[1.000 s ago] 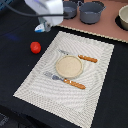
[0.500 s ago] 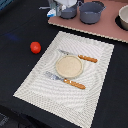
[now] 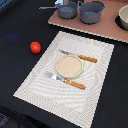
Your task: Place the pan onto the stove and place the fish and sausage into the pan.
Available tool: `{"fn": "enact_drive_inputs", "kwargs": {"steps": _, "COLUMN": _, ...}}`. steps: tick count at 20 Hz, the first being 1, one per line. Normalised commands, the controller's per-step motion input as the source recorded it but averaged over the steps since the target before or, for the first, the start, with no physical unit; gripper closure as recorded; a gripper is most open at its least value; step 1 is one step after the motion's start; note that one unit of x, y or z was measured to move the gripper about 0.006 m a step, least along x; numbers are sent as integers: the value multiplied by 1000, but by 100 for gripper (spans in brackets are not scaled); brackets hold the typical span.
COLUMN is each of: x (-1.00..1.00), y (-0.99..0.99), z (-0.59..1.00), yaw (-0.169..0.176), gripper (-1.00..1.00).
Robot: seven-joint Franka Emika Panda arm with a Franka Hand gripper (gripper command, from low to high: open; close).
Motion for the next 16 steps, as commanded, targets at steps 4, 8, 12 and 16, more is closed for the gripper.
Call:
{"fn": "enact_drive_inputs", "kwargs": {"steps": 4, "x": -15, "y": 506, "z": -271, "yaw": 0, "gripper": 100}}
{"fn": "enact_drive_inputs", "kwargs": {"steps": 8, "x": 27, "y": 543, "z": -201, "yaw": -10, "gripper": 100}}
{"fn": "enact_drive_inputs", "kwargs": {"steps": 12, "x": 49, "y": 570, "z": -144, "yaw": -18, "gripper": 100}}
{"fn": "enact_drive_inputs", "kwargs": {"steps": 16, "x": 139, "y": 532, "z": -129, "yaw": -21, "gripper": 100}}
